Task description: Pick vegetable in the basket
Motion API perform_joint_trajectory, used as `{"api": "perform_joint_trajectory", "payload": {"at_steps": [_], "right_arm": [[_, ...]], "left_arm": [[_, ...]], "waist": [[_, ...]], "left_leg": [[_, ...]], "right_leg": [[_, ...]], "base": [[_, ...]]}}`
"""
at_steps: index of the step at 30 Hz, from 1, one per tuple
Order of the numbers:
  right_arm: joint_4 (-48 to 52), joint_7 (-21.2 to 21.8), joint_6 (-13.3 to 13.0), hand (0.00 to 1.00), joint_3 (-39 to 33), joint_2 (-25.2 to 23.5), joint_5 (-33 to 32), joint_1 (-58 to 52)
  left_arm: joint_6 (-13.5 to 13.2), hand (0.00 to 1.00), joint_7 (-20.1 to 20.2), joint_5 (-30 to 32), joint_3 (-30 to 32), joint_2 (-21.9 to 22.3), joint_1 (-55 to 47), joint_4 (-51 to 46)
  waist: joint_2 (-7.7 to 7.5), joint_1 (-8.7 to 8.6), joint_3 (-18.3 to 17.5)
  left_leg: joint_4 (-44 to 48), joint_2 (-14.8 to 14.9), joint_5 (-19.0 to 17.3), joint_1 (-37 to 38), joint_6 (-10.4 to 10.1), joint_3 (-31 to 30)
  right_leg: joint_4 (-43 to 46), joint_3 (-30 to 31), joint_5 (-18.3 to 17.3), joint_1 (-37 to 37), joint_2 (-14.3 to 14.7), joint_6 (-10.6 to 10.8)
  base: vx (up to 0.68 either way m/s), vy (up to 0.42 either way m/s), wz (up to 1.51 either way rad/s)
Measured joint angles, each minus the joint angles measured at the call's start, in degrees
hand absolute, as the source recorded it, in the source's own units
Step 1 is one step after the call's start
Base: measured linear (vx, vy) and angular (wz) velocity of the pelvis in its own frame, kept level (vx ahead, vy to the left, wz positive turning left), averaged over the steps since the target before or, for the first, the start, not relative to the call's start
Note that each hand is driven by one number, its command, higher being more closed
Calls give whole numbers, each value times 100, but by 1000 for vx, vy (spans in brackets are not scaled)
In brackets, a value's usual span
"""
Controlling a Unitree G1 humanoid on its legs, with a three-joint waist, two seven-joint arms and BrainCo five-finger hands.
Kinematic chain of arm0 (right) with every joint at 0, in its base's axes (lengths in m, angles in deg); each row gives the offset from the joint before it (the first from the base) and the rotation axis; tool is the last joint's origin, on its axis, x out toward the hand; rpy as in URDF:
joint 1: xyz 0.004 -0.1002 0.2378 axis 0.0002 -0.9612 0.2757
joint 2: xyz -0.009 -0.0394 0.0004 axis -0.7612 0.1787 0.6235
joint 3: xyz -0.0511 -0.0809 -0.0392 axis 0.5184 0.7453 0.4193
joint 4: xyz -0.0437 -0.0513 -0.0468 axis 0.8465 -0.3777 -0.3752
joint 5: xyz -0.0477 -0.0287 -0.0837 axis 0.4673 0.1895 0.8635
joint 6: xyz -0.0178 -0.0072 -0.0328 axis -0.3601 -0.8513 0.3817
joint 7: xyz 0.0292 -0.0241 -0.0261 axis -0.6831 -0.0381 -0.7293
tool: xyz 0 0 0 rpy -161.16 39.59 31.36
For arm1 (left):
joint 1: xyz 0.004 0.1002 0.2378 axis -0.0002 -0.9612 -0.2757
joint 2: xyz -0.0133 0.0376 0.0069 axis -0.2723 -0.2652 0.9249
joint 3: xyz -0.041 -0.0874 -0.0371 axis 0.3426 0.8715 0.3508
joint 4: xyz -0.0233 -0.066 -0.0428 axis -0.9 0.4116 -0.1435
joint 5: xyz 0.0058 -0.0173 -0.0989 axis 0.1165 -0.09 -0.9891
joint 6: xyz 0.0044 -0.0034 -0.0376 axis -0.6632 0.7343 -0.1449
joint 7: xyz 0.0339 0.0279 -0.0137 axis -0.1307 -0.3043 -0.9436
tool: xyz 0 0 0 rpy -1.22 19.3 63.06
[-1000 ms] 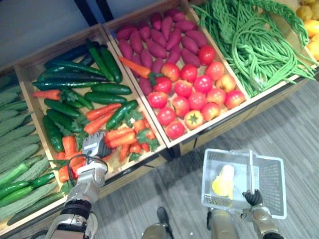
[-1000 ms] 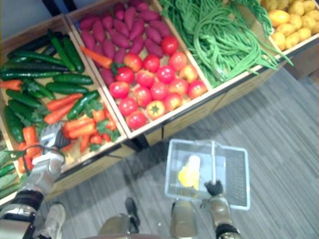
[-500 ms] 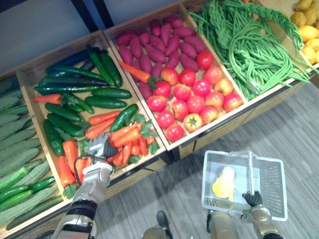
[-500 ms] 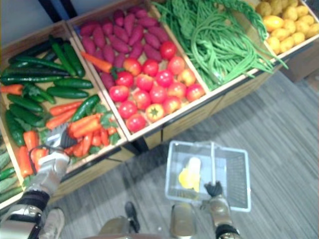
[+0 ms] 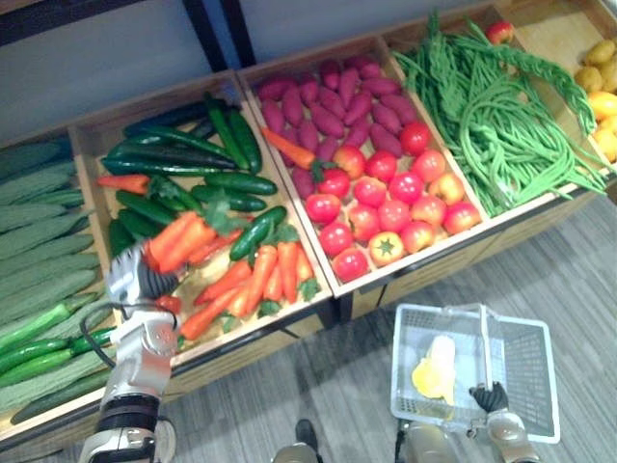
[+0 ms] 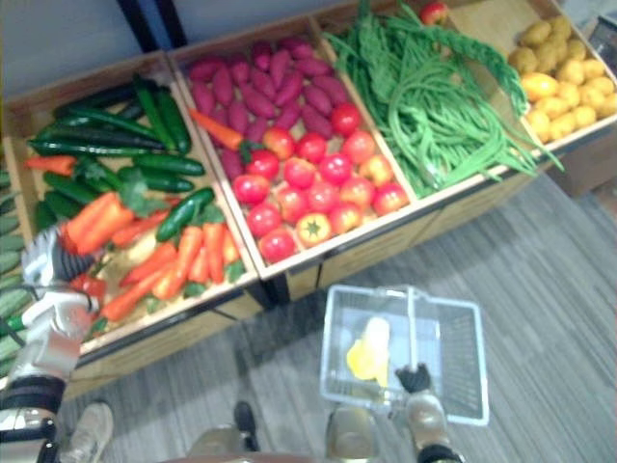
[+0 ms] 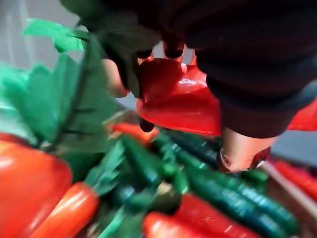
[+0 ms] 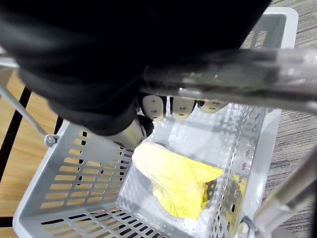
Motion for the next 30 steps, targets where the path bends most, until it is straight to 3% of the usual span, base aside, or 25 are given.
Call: {"api": "perform_joint_trajectory", "payload": {"at_steps": [4, 7, 14, 23, 30], "right_arm": [[-1, 41, 15, 100, -185, -10, 17, -57], [4, 85, 48, 100, -344, -13, 66, -74], [7, 162, 159, 100, -419, -14, 81, -153], [-2, 176, 189, 100, -424, -8, 178, -214], [-6, 180, 203, 100, -424, -1, 178, -267]], "left_arm": [[-23, 100, 165, 201, 1, 404, -302, -388], [10, 100, 194, 236, 41, 476, -322, -423], [-72, 100, 192, 238, 358, 509, -754, -1533], [-521, 100, 235, 202, 414, 585, -1001, -2695], [-969, 100, 448, 107, -99, 584, -1188, -3592]], "waist": [[44, -1, -112], [38, 5, -128], [46, 8, -403], [84, 16, -544], [96, 39, -680]], "left_leg": [[-1, -16, 0, 9, 1, -70], [-1, -14, 1, 6, 2, -120], [-4, -18, 1, 8, 2, -132], [1, -23, 2, 52, 4, -110], [3, -16, 1, 133, 3, 174]], "right_leg": [[-46, -96, 0, 85, -23, 0], [-39, -118, 1, 99, -22, 0], [-46, -120, 6, 105, -27, 4], [-89, -72, 63, 151, -22, 2], [-148, 247, 189, 77, 39, -23]], "base": [[8, -4, 10], [-32, -15, 6], [0, 0, 0], [-3, -2, -1], [-26, -13, -21]]}}
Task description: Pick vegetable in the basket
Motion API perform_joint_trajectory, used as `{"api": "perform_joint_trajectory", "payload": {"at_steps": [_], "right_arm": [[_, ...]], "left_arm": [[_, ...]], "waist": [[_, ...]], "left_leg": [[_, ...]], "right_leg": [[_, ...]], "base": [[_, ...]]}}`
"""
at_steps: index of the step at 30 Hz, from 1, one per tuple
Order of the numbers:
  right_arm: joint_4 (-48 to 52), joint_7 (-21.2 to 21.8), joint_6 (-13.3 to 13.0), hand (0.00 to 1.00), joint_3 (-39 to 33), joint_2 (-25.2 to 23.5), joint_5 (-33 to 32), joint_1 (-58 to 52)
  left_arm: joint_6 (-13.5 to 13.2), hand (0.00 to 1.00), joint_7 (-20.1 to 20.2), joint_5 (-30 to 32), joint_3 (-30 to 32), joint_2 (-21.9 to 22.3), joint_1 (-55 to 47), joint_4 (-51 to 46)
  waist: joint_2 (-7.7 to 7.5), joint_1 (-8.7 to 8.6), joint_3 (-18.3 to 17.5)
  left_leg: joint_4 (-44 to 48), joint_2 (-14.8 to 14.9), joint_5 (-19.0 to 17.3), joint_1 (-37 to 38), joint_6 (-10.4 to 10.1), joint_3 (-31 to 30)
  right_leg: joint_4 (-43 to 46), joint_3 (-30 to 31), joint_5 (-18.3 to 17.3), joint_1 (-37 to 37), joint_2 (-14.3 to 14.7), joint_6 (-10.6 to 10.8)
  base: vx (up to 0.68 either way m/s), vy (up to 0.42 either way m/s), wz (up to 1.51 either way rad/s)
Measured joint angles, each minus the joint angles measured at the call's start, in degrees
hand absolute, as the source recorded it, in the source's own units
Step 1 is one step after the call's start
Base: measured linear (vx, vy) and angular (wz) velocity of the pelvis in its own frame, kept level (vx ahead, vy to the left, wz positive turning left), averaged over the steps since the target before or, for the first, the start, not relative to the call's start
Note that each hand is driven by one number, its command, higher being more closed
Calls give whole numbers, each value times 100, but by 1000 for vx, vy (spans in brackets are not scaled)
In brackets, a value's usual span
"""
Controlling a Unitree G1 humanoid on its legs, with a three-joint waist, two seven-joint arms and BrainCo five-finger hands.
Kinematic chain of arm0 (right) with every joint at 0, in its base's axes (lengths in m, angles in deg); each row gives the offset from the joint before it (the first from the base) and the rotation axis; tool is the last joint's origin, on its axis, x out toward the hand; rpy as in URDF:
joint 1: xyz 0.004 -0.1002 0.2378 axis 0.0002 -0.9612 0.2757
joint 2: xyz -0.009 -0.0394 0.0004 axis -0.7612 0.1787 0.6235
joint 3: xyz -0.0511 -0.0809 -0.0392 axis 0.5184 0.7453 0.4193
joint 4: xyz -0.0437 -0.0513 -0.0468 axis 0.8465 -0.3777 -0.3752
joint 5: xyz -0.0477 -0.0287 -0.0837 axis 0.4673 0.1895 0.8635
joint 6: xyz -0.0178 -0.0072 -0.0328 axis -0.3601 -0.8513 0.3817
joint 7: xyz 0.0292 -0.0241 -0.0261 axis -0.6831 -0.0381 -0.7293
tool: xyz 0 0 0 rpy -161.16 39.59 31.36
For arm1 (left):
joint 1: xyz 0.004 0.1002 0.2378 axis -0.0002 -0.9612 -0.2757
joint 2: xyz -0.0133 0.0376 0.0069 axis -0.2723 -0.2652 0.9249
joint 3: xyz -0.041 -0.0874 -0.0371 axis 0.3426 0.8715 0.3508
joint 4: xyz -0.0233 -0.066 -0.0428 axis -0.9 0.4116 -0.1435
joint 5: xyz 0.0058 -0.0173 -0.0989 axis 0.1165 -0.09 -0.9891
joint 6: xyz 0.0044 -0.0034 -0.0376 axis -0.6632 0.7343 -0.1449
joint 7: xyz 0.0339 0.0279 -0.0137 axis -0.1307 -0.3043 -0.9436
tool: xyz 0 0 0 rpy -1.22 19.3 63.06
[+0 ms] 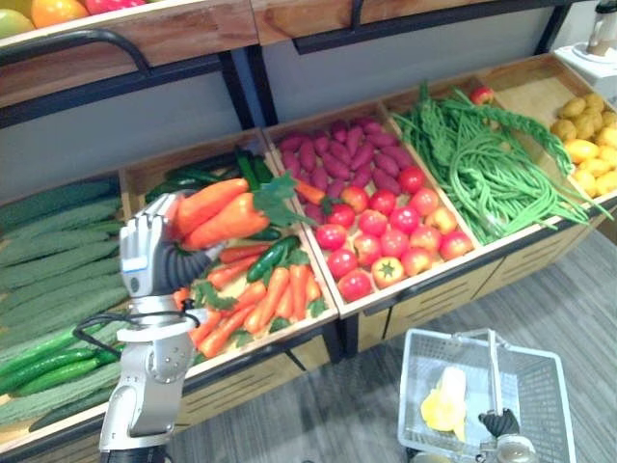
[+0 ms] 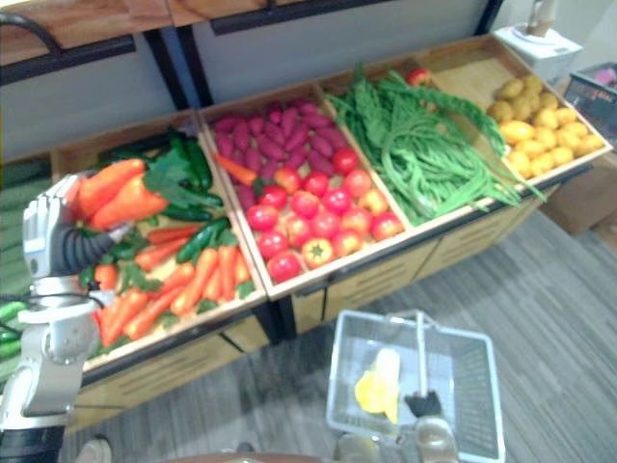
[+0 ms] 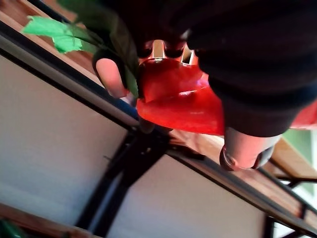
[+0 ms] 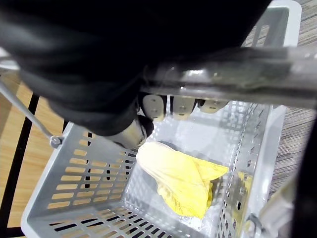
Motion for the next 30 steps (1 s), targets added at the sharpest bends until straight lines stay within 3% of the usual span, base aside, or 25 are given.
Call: {"api": "perform_joint_trajectory", "payload": {"at_steps": [6, 10, 14, 17, 19, 23, 30], "right_arm": [[42, 7, -1, 100, -1, 35, 0, -70], [231, 80, 4, 100, 39, 243, 20, -124], [671, 148, 15, 100, 282, 640, 73, -225], [1010, 323, 21, 100, 490, 991, 229, -160], [1376, 493, 28, 100, 690, 1432, 276, -186], [2384, 741, 19, 100, 1201, 1917, 520, -226], [3727, 977, -244, 100, 1853, 2597, 668, -322]], "left_arm": [[-224, 100, 199, -8, -508, -9, 33, -370], [-461, 100, 472, -246, -1596, -120, 80, -738], [-685, 100, 759, -491, -2387, -316, 291, -748], [-727, 100, 961, -687, -2960, -591, 373, -659], [-903, 100, 1201, -828, -3604, -783, 611, -428], [-937, 100, 1401, -893, -4292, -836, 975, -138], [-1026, 100, 1703, -893, -5274, -890, 1535, 363]], "waist": [[15, -45, -44], [20, -61, -57], [20, -83, -57], [17, -204, -53], [6, -229, -40], [-8, -354, -24], [48, -355, -28]], "left_leg": [[5, 4, -50, 105, -2, 268], [1, -11, -71, 230, -15, 488], [-7, -53, -128, 357, -10, 886], [-10, -59, -219, 551, -26, 1311], [83, -53, -423, 780, -67, 1840], [509, 79, -757, 887, -119, 2395], [1103, 386, -1103, 899, -273, 3141]], "right_leg": [[-85, 313, 128, -7, 57, -4], [-119, 559, 189, -15, 93, 16], [-126, 944, 314, -139, 140, 43], [-126, 1368, 374, -187, 220, 82], [-136, 1847, 432, -201, 330, 128], [-151, 2255, 518, -226, 467, 149], [-83, 2778, 559, -410, 773, 167]], "base": [[-73, -16, -26], [-43, -13, -31], [-25, -1, -48], [-27, -11, -76], [-51, -16, -110], [-21, -9, -69], [20, -29, -44]]}}
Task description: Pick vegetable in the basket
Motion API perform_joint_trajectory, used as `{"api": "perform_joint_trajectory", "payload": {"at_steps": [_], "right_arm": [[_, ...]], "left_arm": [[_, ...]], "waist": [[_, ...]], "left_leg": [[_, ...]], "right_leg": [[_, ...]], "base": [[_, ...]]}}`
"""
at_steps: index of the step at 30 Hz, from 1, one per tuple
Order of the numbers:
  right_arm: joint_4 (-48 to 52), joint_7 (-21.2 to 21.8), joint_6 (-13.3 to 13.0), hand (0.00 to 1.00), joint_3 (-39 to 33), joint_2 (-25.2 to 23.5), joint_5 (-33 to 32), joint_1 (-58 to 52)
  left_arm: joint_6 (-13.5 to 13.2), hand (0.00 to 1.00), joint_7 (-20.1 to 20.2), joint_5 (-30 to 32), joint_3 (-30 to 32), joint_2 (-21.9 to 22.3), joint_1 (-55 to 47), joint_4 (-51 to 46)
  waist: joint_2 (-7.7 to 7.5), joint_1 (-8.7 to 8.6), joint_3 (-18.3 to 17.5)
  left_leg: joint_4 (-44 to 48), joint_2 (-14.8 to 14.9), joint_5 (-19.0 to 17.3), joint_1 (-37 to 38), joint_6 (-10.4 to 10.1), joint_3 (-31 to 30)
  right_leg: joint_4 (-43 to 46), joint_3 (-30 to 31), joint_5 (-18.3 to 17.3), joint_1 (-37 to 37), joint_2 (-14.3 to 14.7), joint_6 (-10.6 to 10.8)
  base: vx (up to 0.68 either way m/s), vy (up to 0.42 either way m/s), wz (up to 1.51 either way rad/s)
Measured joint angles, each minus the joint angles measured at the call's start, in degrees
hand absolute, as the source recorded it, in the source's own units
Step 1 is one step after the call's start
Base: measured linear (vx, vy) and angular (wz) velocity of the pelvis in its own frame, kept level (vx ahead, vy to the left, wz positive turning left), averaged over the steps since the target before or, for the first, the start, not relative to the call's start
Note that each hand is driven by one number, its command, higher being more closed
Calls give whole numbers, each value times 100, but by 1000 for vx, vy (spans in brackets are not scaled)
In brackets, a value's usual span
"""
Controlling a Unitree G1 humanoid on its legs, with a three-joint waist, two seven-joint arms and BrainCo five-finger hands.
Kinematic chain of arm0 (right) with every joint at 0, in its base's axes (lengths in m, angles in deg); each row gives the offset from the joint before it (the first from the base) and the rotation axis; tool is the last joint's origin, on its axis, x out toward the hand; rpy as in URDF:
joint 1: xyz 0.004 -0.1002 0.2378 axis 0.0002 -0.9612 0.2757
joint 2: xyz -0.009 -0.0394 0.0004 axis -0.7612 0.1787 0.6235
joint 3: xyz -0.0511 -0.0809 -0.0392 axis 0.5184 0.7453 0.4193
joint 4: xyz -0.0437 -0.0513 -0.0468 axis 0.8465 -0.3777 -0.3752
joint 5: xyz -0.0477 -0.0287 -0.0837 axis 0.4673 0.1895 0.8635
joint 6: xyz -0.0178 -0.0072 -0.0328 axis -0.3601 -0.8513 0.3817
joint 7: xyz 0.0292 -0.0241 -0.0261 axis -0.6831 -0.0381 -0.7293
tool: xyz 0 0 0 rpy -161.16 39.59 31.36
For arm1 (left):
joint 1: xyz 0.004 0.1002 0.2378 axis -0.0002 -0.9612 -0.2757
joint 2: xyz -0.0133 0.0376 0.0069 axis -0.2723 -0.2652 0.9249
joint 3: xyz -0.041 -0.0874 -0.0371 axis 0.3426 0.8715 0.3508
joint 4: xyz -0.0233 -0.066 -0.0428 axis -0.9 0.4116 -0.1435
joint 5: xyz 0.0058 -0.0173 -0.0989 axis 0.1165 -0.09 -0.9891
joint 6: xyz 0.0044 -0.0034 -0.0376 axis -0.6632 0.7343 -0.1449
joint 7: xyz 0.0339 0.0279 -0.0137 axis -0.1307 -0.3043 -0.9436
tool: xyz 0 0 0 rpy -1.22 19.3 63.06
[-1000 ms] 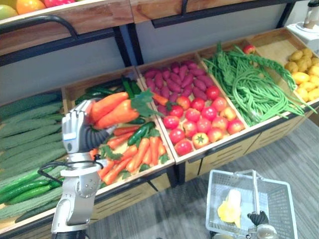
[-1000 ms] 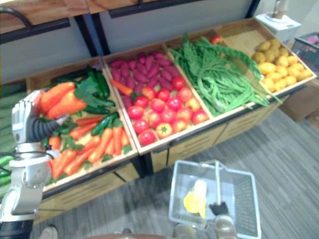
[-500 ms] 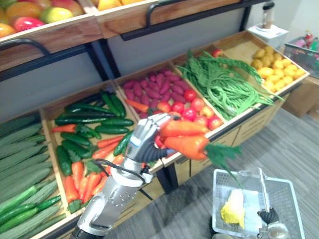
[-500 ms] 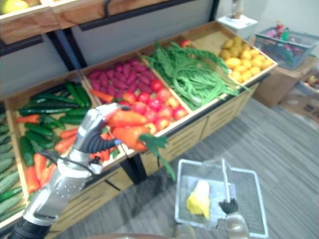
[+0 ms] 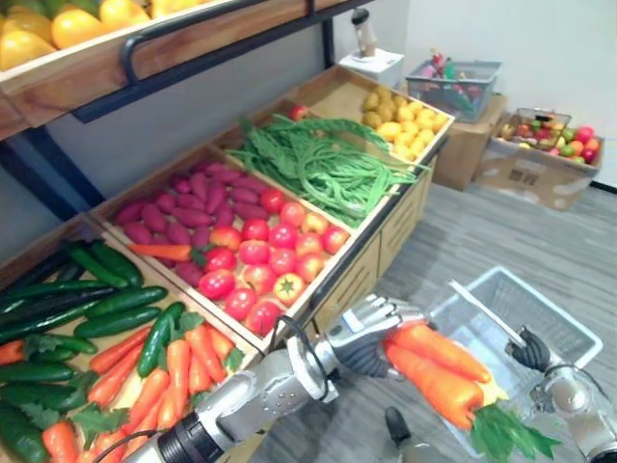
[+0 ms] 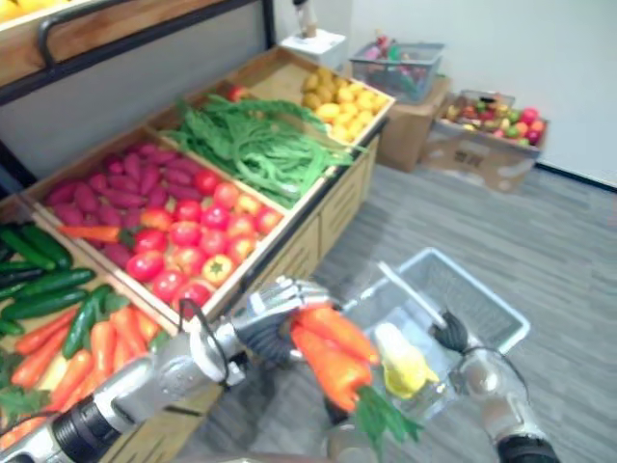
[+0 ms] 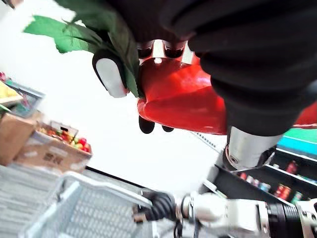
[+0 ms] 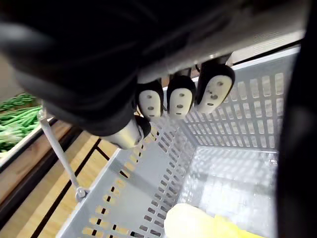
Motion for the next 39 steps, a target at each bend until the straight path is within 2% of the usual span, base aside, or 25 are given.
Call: {"api": "perform_joint_trajectory", "payload": {"at_steps": [3, 6, 12, 17, 19, 21, 24, 27, 32, 39], "right_arm": [[336, 24, -89, 100, 168, 238, 0, 14], [654, 152, -300, 100, 483, 527, -4, 76], [1230, 302, -440, 100, 1011, 1015, -23, 150], [1631, 465, -486, 100, 1353, 1254, -65, 351], [1808, 506, -499, 100, 1563, 1320, -84, 470], [1961, 595, -517, 100, 1702, 1445, -221, 502], [2092, 631, -617, 100, 1775, 1542, -301, 516], [2307, 681, -620, 100, 1782, 1608, -515, 528], [2601, 805, -630, 100, 1876, 1668, -907, 615], [2650, 863, -635, 100, 2024, 1675, -967, 741]], "left_arm": [[-1, 100, 121, 0, -299, -8, 201, 126], [-37, 100, 212, -1, -556, -10, 348, 277], [-38, 100, 390, -1, -927, -14, 441, 632], [-36, 100, 500, 60, -1005, -1, 489, 1059], [-33, 100, 501, 104, -1011, 2, 500, 1280], [-26, 100, 501, 148, -1014, 46, 503, 1428], [-1, 100, 509, 332, -1015, 185, 504, 1662], [41, 100, 514, 335, -1014, 326, 502, 1914], [153, 100, 529, 558, -994, 621, 503, 2362], [266, 100, 528, 791, -977, 1104, 504, 3066]], "waist": [[12, -4, 13], [6, -6, 39], [31, -43, 147], [11, -185, 180], [8, -310, 182], [8, -312, 182], [1, -334, 186], [-4, -327, 187], [-7, -412, 186], [-24, -435, 178]], "left_leg": [[50, 59, -30, 85, -49, 229], [157, 157, -95, 122, -146, 541], [325, 314, -179, 302, -277, 1049], [404, 358, -213, 384, -336, 1413], [415, 374, -216, 428, -341, 1535], [416, 377, -219, 498, -349, 1672], [420, 370, -220, 534, -352, 1742], [420, 359, -228, 596, -366, 1832], [418, 350, -228, 603, -366, 1854], [405, 337, -228, 629, -367, 1896]], "right_leg": [[9, 118, 0, -1, 97, 1], [106, 330, 0, -129, 262, 1], [236, 666, 0, -213, 557, 0], [371, 957, 0, -351, 771, -1], [392, 1040, 7, -374, 842, -7], [399, 1143, 27, -373, 909, -21], [400, 1201, 34, -372, 939, -13], [403, 1273, 41, -352, 974, -4], [403, 1291, 43, -356, 978, -2], [413, 1330, 44, -356, 1001, -2]], "base": [[32, -21, -34], [13, -30, -36], [7, -18, -38], [23, 7, -38], [28, 14, -26], [30, 14, -27], [23, 6, -15], [15, 6, -13], [7, 1, -3], [11, 0, -2]]}}
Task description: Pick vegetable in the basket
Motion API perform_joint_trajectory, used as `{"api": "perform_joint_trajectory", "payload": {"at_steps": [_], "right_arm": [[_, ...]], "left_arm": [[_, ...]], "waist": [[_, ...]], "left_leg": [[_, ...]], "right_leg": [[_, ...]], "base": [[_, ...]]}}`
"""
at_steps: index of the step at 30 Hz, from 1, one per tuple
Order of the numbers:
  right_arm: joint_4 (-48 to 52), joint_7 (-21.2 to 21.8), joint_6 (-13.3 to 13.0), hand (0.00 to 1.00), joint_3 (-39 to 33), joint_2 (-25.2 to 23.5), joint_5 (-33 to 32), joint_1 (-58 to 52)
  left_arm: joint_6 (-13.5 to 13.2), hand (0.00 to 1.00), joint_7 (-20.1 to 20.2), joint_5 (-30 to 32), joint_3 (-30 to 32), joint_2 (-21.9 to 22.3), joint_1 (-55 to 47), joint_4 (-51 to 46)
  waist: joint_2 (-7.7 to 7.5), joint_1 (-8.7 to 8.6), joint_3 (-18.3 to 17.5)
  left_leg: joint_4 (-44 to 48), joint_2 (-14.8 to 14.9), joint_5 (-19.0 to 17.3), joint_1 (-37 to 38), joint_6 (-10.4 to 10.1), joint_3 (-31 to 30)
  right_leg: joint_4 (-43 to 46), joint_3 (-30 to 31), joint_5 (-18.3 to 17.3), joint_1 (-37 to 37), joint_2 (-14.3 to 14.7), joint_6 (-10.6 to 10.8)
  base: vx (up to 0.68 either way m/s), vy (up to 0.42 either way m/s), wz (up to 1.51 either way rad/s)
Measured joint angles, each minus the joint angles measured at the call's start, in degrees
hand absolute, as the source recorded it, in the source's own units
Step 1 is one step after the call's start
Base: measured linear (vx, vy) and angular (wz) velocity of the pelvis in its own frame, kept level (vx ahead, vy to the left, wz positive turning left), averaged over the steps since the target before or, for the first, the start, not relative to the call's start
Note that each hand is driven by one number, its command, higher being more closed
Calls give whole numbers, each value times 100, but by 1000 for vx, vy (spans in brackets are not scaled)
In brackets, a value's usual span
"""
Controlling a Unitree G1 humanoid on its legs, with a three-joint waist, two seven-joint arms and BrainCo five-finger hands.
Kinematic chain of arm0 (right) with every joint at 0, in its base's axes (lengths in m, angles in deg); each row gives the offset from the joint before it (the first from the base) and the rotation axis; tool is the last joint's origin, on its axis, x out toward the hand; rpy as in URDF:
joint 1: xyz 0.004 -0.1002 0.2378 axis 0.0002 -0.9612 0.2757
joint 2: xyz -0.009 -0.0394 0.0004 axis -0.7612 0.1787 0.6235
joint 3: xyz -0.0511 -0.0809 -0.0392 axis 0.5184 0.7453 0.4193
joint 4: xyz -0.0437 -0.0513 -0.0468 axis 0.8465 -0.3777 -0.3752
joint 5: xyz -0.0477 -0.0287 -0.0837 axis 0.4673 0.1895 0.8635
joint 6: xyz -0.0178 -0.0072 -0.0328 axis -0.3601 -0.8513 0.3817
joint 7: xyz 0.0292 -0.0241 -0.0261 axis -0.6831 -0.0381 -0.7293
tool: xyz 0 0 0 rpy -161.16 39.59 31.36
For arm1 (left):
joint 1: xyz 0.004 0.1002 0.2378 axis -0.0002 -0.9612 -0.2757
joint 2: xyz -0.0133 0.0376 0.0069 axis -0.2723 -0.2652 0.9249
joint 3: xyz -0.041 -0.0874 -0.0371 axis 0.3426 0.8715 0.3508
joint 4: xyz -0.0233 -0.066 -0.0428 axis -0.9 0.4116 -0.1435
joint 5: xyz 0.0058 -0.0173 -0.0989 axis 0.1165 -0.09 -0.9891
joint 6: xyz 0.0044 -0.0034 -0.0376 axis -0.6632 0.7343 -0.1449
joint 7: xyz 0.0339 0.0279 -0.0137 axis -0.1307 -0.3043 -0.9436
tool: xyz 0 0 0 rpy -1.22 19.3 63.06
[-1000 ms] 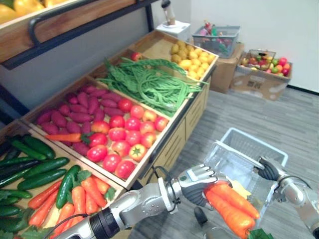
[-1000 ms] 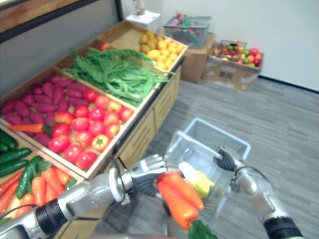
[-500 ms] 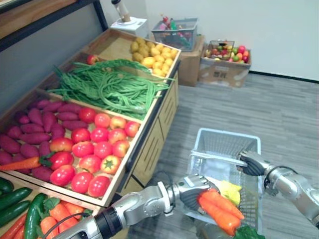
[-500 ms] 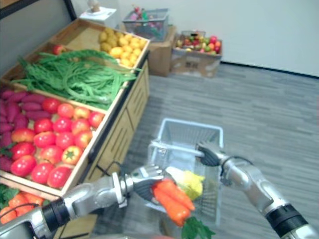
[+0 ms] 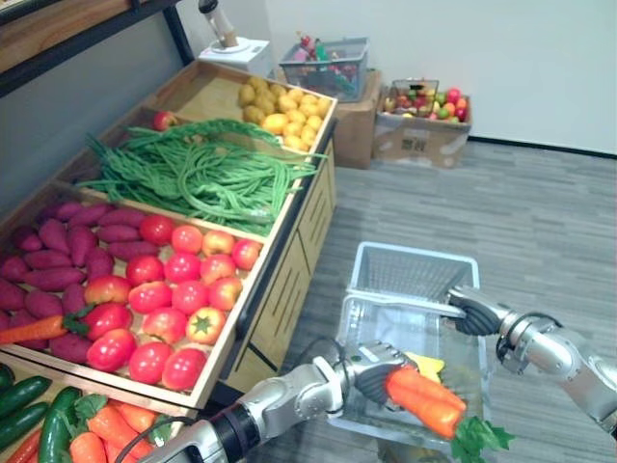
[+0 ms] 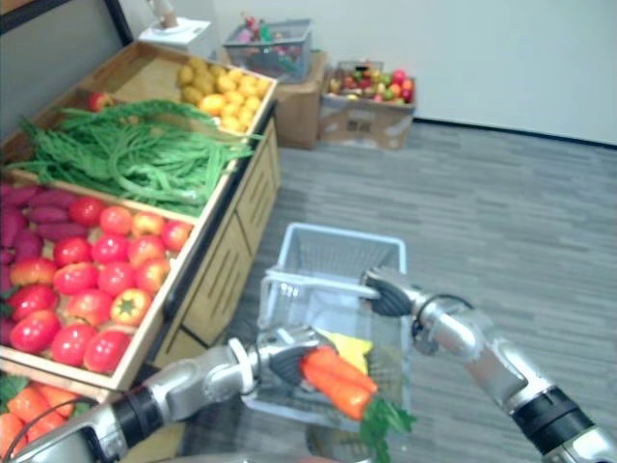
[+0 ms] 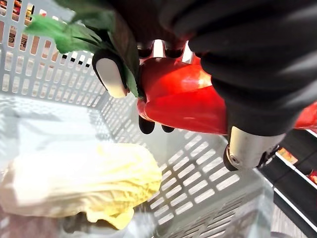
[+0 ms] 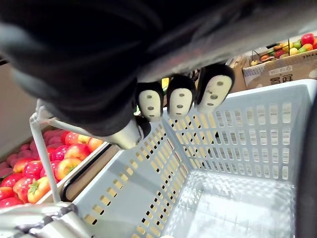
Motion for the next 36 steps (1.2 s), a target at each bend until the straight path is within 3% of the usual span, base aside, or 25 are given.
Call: {"api": "perform_joint_trajectory", "payload": {"at_steps": [7, 8, 20, 28, 32, 36], "right_arm": [[0, 9, 2, 100, 0, -80, -12, 0], [0, 9, 2, 100, 0, -104, -24, 0], [-4, 133, 13, 100, 6, -298, -111, -9], [-86, 142, 63, 100, -110, -721, -25, -228], [-413, 110, 133, 100, -666, -1359, 259, -427], [-1084, -254, 438, 100, -1448, -2170, 540, -658]], "left_arm": [[127, 100, -7, 284, 158, 206, 7, 654], [129, 0, -9, 366, 214, 231, 7, 741], [244, 0, -17, 614, 296, 288, 104, 1160], [243, 0, -17, 603, 339, 295, 108, 1038], [242, 0, -12, 424, 334, 292, 100, 132], [202, 0, -2, -575, 521, 402, -60, -1187]], "waist": [[-127, -21, 3], [-138, -29, 2], [-138, -49, 1], [-141, -47, 3], [-151, 25, 10], [-170, 151, 21]], "left_leg": [[15, 1, -1, 24, 1, 19], [23, 11, -1, 22, 1, 18], [11, 55, 4, 40, 9, -43], [-5, 50, 10, -27, 19, -162], [-19, 40, 24, -75, 40, -299], [-101, -17, 80, -178, 121, -606]], "right_leg": [[-26, 8, -10, 15, -8, -6], [-34, -13, -10, 16, -11, -6], [-55, -131, -7, 62, -37, -9], [-74, -231, -8, 80, -108, -9], [-49, -352, -6, 83, -175, -9], [-47, -609, -10, 119, -350, -9]], "base": [[6, 0, -1], [0, 0, 0], [22, -3, 4], [1, -11, 8], [-11, -11, 18], [-30, -15, 39]]}}
